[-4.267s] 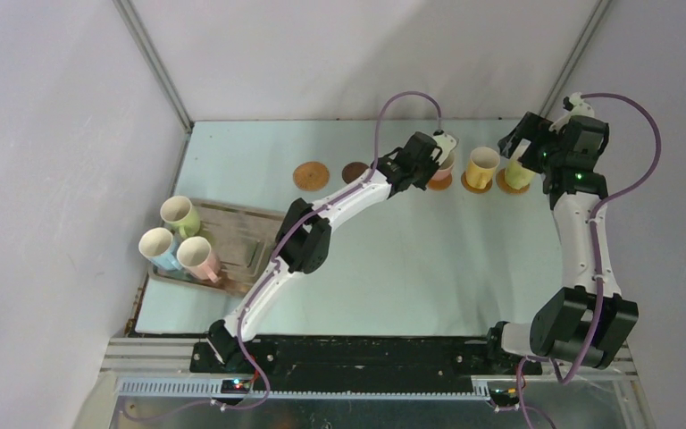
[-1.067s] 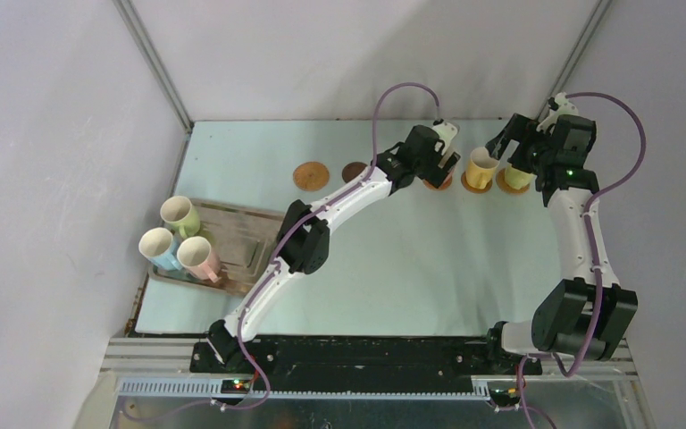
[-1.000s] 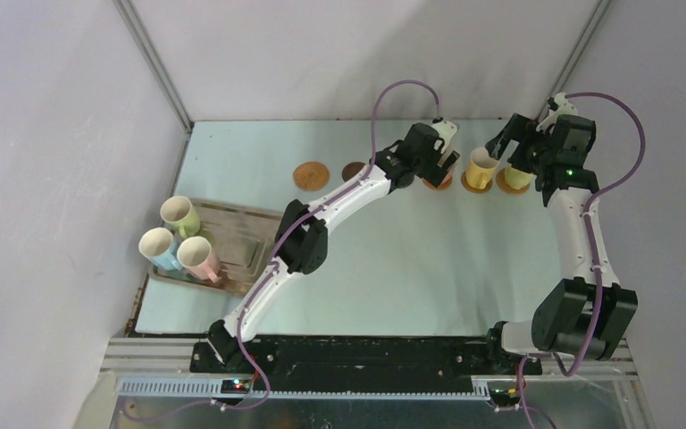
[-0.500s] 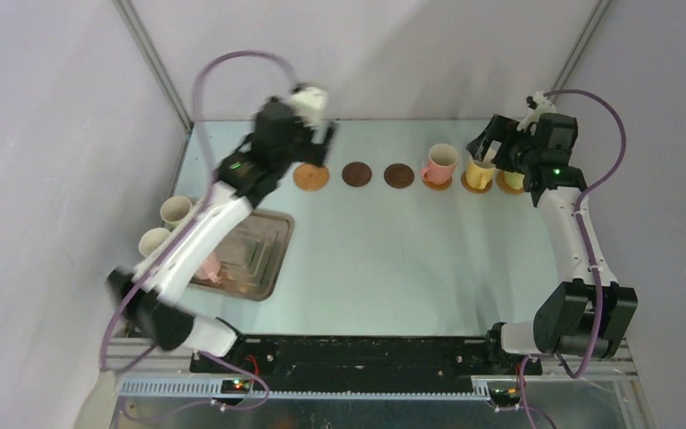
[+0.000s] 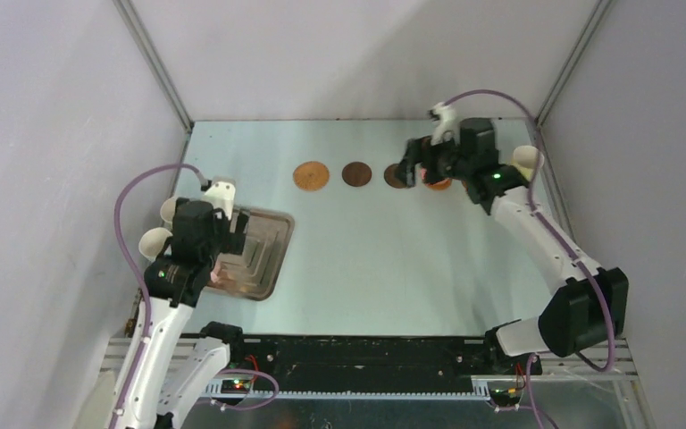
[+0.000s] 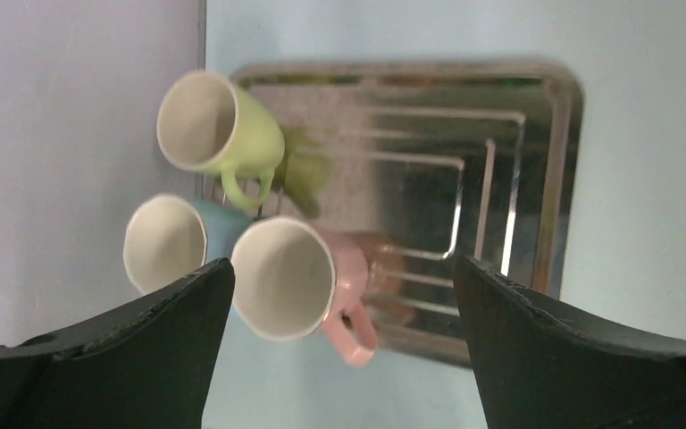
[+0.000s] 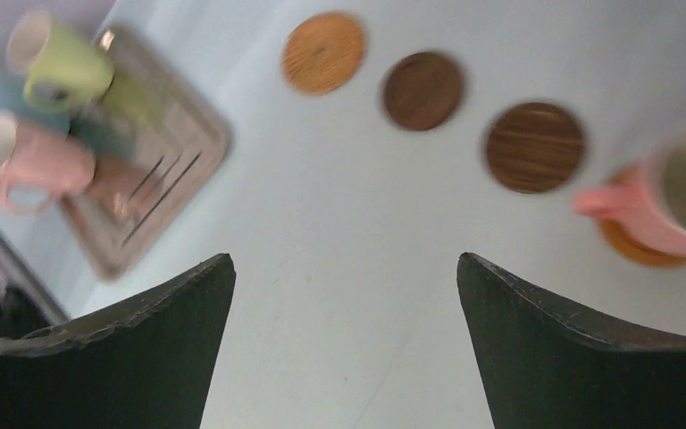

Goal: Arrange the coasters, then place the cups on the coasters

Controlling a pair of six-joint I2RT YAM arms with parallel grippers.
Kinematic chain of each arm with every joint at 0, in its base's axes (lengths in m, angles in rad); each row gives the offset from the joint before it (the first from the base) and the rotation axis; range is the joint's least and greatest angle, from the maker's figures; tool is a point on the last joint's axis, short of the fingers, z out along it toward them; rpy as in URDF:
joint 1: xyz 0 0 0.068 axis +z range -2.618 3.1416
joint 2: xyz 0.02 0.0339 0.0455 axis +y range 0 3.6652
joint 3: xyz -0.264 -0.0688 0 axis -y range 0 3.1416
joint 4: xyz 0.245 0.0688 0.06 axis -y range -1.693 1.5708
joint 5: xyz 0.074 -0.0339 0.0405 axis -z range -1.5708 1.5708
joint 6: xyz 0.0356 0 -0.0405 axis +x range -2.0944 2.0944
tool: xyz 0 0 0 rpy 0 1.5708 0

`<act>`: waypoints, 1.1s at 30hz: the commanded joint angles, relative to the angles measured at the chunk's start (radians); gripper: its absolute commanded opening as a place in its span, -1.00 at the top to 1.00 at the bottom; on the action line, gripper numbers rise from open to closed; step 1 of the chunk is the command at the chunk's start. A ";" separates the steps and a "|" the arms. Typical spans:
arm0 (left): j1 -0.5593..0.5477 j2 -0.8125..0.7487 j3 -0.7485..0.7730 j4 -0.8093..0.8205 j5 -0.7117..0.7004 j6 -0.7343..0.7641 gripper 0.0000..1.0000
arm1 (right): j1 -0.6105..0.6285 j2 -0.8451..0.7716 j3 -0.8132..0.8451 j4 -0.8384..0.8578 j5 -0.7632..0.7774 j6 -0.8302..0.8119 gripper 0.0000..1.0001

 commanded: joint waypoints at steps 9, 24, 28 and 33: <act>0.165 -0.171 -0.187 -0.050 -0.053 0.077 -0.99 | 0.609 0.420 0.479 -0.238 0.098 -0.290 -0.99; 0.655 -0.134 -0.160 0.121 0.242 0.003 -0.99 | 0.816 0.903 1.022 -0.364 0.004 -0.121 -0.99; 0.841 -0.122 -0.182 0.191 0.377 -0.055 -0.99 | 0.850 0.985 1.104 -0.347 0.046 -0.073 -0.99; 0.879 -0.137 -0.192 0.208 0.375 -0.060 -0.99 | 0.883 1.078 1.197 -0.302 0.079 -0.024 -0.99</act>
